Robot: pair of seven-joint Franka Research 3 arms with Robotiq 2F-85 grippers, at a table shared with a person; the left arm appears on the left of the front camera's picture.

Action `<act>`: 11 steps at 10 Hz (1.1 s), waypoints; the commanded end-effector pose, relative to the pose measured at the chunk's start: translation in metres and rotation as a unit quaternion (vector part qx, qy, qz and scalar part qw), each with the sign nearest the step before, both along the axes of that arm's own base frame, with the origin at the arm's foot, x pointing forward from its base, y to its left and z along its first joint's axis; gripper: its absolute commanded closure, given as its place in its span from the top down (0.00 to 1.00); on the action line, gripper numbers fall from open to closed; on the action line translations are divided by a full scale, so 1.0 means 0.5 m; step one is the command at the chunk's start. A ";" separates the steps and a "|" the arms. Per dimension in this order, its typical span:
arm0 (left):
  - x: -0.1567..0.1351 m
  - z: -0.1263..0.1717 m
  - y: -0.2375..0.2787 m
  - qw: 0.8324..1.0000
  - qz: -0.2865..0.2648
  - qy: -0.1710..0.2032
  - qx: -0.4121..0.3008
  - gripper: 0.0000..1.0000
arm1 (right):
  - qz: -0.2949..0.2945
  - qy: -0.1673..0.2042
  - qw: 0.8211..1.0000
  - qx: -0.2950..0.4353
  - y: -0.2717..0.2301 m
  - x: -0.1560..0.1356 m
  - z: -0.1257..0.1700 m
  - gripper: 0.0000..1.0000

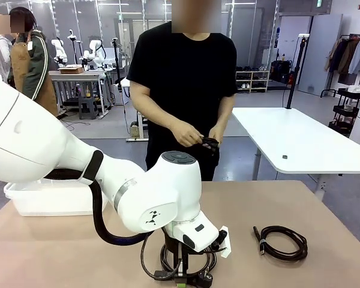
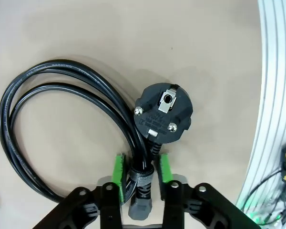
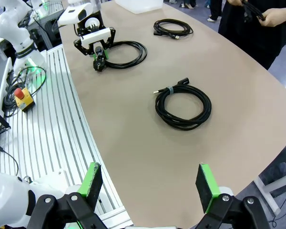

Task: Organize and store the cables.
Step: Place the Power Cable into the Organizing box.

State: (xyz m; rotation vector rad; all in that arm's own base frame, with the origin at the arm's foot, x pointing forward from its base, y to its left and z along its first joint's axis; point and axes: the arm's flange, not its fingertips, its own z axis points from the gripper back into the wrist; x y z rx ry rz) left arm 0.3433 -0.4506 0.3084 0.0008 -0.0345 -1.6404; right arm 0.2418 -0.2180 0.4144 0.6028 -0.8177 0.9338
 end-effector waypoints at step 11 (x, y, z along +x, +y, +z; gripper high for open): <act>-0.060 0.271 0.105 0.998 0.000 -0.058 -0.011 0.00 | 0.004 -0.011 1.000 0.002 -0.005 0.000 0.000 1.00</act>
